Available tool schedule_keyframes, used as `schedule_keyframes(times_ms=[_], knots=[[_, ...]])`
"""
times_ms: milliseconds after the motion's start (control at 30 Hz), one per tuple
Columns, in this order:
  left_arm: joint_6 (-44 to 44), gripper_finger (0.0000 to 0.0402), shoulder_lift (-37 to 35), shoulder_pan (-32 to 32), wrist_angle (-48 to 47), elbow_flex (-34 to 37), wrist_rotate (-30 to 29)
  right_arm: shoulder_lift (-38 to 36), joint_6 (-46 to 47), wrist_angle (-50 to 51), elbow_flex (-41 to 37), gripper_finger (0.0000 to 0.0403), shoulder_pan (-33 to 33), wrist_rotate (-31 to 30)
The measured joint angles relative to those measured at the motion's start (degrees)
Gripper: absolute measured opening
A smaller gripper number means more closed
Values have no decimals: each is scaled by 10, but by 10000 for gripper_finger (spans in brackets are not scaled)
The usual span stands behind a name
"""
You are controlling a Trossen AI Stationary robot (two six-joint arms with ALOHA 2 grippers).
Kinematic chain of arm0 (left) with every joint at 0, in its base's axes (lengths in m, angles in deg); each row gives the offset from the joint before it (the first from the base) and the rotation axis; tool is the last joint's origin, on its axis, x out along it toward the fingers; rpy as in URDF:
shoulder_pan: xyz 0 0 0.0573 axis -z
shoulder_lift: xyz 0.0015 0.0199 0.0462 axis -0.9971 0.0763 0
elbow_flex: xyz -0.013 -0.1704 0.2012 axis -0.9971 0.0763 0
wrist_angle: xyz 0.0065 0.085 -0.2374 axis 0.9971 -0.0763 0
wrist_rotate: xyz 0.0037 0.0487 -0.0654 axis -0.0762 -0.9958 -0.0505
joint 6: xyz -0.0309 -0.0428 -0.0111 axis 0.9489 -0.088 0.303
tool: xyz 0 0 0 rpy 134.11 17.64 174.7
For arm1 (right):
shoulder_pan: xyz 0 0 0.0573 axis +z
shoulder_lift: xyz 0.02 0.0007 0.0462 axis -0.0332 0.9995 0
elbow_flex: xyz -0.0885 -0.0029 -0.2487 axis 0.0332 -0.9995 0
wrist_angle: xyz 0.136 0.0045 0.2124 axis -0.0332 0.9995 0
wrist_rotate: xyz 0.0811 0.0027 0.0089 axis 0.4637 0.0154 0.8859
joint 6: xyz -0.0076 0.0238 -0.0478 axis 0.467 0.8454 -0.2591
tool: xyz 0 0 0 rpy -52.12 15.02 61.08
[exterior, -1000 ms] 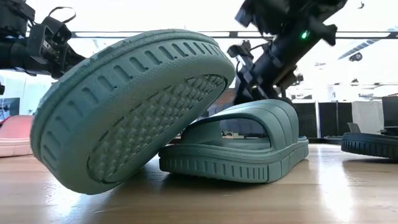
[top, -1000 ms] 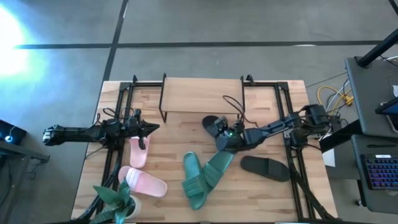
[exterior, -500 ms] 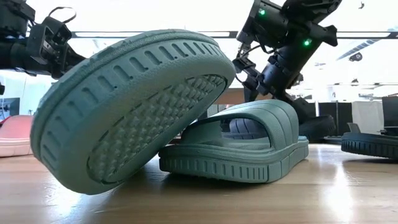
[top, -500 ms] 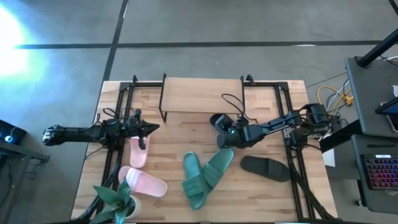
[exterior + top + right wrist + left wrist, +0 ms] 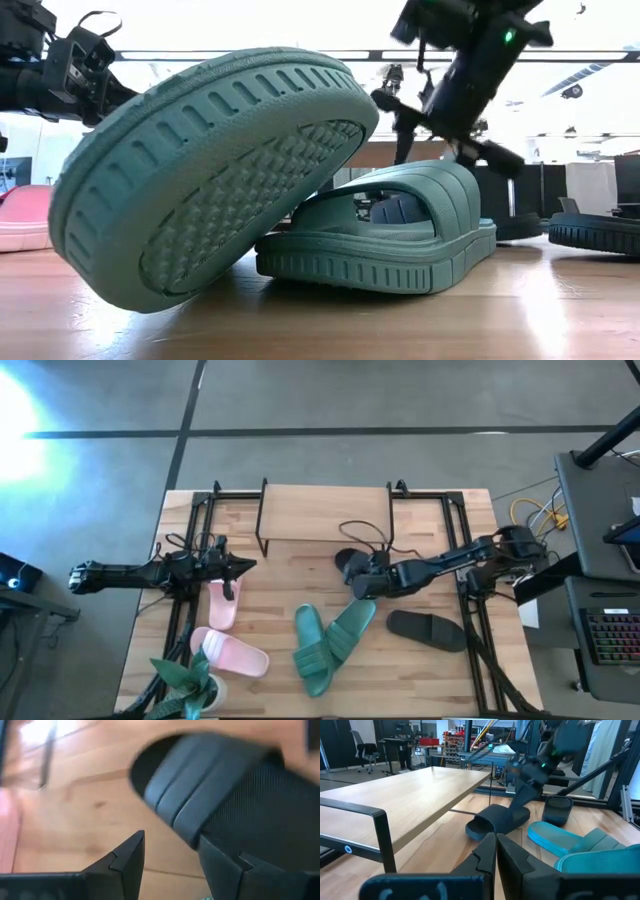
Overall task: Pick and place slides into the shelf
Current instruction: Put the top black slides under the shelf
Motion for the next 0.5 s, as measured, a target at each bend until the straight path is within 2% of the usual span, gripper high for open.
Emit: schedule_keyframes(times_ms=[133, 200, 400, 500], knots=[[0, 0, 0, 0, 0, 0, 0, -25, -243, 2, 22, 167, 13, -8], [0, 0, 1, 0, 0, 0, 0, -30, -349, 46, 40, 161, 18, 3], [0, 0, 1, 0, 0, 0, 0, -25, -350, 374, 119, 131, 19, 31], [0, 0, 3, 0, 0, 0, 0, -23, -372, 462, 119, 107, 24, 28]])
